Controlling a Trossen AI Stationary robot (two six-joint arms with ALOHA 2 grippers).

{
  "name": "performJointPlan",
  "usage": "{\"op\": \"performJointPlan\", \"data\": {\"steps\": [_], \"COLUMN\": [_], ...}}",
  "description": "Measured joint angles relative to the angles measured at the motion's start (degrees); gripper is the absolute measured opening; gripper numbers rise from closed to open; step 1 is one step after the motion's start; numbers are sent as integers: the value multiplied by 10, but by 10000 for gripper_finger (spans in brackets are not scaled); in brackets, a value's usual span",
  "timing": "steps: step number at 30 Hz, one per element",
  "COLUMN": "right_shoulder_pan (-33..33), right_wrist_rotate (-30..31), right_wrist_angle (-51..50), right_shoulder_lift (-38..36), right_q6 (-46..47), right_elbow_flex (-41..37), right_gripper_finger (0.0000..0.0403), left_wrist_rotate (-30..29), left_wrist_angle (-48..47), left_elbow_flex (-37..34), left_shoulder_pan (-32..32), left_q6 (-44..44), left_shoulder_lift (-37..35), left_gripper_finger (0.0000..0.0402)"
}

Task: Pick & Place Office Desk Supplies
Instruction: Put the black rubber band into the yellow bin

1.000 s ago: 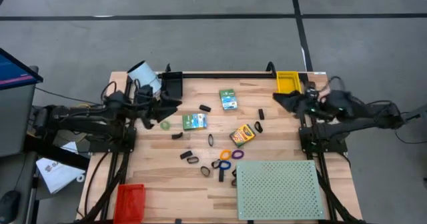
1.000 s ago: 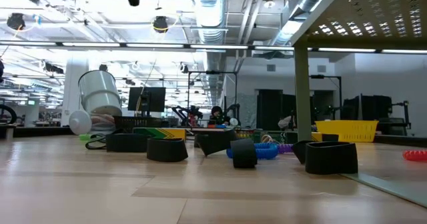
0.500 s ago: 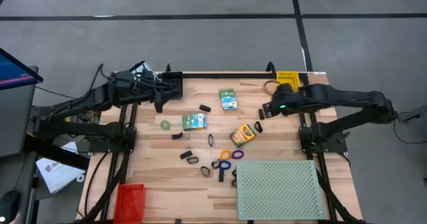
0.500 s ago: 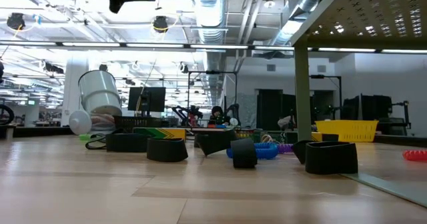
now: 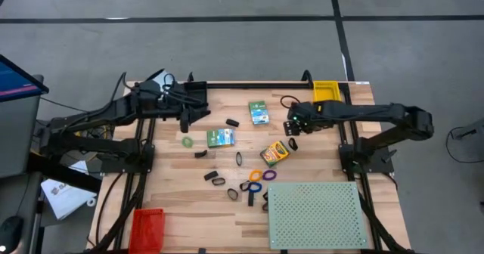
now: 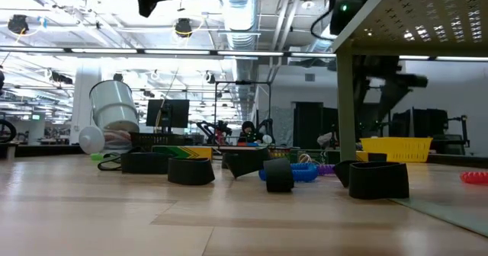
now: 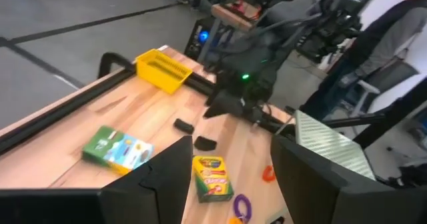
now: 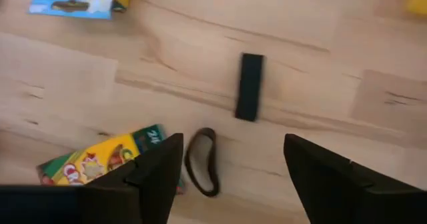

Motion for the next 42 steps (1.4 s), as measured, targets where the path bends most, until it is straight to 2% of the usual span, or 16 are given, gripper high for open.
{"op": "performJointPlan", "data": {"steps": [14, 18, 23, 29, 38, 42], "right_shoulder_pan": [-36, -52, -65, -67, -49, -23], "right_wrist_rotate": [14, -1, -7, -7, -4, -9], "right_wrist_angle": [71, 122, 136, 148, 166, 164], "right_shoulder_lift": [133, 141, 139, 137, 137, 119], "right_q6": [-24, -41, -44, -48, -48, -39], "right_elbow_flex": [-20, -34, -56, -77, -79, -80], "right_gripper_finger": [260, 260, 251, 187, 17, 13], "left_wrist_rotate": [17, 20, 19, 16, 16, 20], "left_wrist_angle": [41, 41, 41, 41, 52, 49], "left_elbow_flex": [0, 0, 0, 0, 0, 0], "left_shoulder_pan": [-5, -15, -29, -34, -34, -36], "left_q6": [-4, -18, -27, -30, -30, -30], "left_shoulder_lift": [10, 10, 10, 10, 10, 10], "left_gripper_finger": [195, 195, 195, 195, 195, 195]}}
